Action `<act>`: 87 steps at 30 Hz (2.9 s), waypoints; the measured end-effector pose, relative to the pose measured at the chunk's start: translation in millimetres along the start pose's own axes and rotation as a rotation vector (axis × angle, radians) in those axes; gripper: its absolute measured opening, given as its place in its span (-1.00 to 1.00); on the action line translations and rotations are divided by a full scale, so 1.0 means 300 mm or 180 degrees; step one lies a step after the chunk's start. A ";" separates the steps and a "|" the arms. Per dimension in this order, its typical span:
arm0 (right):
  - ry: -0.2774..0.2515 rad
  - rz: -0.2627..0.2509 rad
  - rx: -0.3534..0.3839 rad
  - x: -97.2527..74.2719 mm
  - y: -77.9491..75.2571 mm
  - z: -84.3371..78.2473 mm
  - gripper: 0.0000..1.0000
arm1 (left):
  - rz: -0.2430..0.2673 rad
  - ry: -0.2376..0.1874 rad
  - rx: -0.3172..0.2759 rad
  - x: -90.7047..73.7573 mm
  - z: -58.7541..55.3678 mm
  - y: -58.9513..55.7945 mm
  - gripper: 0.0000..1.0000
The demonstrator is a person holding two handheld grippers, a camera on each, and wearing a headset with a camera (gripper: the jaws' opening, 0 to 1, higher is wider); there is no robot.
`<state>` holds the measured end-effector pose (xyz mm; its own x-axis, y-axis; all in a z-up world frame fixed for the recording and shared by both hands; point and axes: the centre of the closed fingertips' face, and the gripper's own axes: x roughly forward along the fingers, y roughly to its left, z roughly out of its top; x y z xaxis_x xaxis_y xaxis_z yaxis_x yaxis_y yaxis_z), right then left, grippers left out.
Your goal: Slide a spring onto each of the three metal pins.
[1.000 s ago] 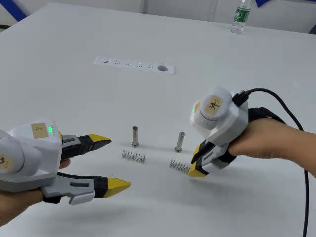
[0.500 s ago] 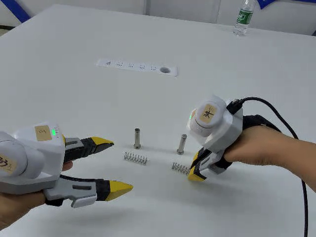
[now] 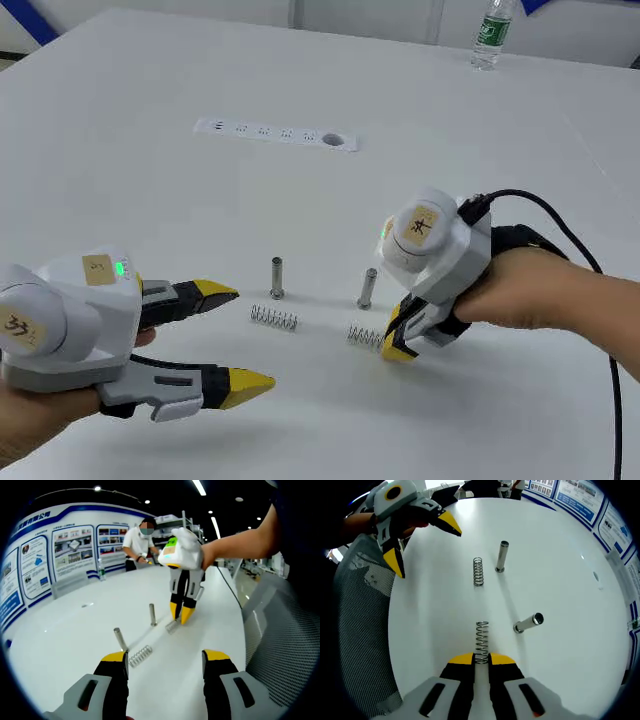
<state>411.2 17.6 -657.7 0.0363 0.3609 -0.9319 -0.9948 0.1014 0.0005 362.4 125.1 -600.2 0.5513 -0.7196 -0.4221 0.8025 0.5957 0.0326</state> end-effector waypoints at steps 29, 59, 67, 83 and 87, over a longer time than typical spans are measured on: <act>-0.0148 0.0202 -0.0659 -0.175 0.141 0.135 -0.77 | -0.0614 -0.0122 0.0417 0.112 0.144 -0.113 -0.35; -0.0146 0.0234 -0.1001 -0.246 0.199 0.184 -0.77 | -0.0758 -0.0114 0.0723 0.129 0.153 -0.154 -0.78; -0.0298 0.0159 -0.1087 -0.285 0.218 0.246 -0.77 | -0.0750 -0.0135 0.0720 0.130 0.159 -0.156 -0.78; -0.0380 0.0174 -0.1040 -0.276 0.219 0.282 -0.73 | -0.0712 -0.0195 0.0670 0.129 0.170 -0.145 -0.80; -0.0398 0.0194 -0.1005 -0.265 0.221 0.280 -0.72 | -0.0697 -0.0217 0.0664 0.127 0.177 -0.141 -0.80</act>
<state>350.3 73.6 -553.3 -0.0323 0.4703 -0.8819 -0.9750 -0.2089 -0.0757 361.6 53.6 -569.7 0.3685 -0.8492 -0.3782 0.9295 0.3428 0.1359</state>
